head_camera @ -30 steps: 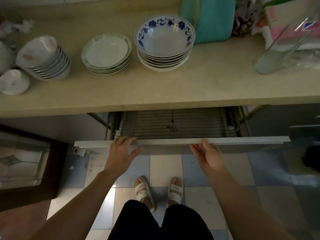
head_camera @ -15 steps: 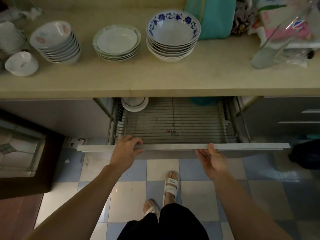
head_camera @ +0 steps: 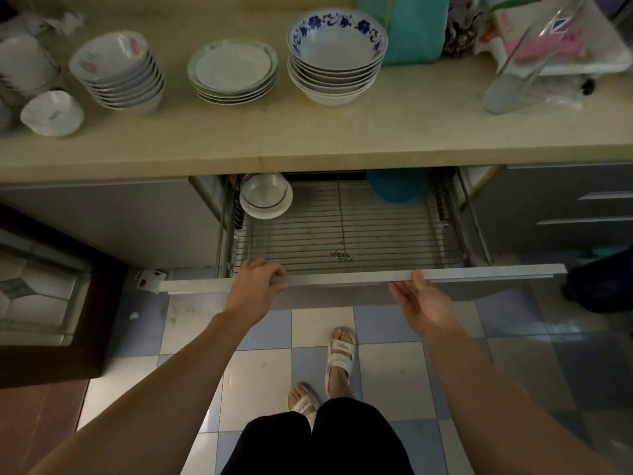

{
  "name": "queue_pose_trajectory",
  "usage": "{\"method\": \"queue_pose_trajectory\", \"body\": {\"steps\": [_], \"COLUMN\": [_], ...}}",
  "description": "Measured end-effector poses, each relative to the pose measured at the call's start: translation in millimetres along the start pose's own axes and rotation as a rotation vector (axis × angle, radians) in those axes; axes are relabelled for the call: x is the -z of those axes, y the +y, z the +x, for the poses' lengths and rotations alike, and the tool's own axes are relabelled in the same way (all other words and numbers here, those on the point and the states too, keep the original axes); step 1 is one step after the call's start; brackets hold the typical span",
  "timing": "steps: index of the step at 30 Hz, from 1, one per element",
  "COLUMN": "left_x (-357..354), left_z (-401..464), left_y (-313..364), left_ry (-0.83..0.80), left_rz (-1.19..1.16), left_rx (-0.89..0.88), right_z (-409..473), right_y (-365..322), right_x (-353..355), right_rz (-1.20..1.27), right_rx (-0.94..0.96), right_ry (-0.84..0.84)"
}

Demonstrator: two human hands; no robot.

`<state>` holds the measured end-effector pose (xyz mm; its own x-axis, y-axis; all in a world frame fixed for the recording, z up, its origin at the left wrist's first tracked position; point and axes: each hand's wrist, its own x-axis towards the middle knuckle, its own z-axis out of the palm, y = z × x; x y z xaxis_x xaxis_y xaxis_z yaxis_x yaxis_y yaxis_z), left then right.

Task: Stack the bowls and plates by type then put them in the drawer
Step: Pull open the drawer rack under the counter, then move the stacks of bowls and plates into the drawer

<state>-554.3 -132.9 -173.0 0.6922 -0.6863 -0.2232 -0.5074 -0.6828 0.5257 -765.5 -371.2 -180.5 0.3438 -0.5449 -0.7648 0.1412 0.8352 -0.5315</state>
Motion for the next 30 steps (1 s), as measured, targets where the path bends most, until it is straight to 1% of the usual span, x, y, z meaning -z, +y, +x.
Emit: {"method": "queue_pose_trajectory", "body": {"steps": [6,11,13,16,19,22,25,27,29,30], "left_x": [3,13,20,32,45,66,97,118,135,142], "left_z": [0,3,5,15,29,50,85,116,147,163], "left_y": [-1,3,6,13,26,48,77,97,117,125], "left_ry": [-0.009,-0.091,-0.156,-0.245,-0.280,-0.224,-0.104,-0.003,0.087,0.132], "left_rz": [-0.046,-0.153,-0.185,-0.142,-0.096,-0.150,-0.288,-0.481,-0.727,-0.807], "left_rx": [0.014,0.040,0.078,0.138,0.178,0.164,0.159,0.183,0.250,0.281], "right_z": [-3,-15,-22,-30,-33,-31,-17,-3,14,25], "right_y": [-3,-9,-18,-40,-66,-100,-137,-159,-180,-190], "right_x": [-4,-5,-7,-17,-39,-81,-139,-178,-213,-229], "right_rz": [-0.041,-0.132,-0.210,-0.371,-0.481,-0.523,-0.538,-0.577,-0.624,-0.647], "right_rx": [0.001,-0.010,-0.024,-0.073,-0.070,0.015,0.126,0.183,0.240,0.269], "right_ry": [0.053,0.086,0.130,0.195,0.162,0.038,-0.096,-0.166,-0.208,-0.221]}}
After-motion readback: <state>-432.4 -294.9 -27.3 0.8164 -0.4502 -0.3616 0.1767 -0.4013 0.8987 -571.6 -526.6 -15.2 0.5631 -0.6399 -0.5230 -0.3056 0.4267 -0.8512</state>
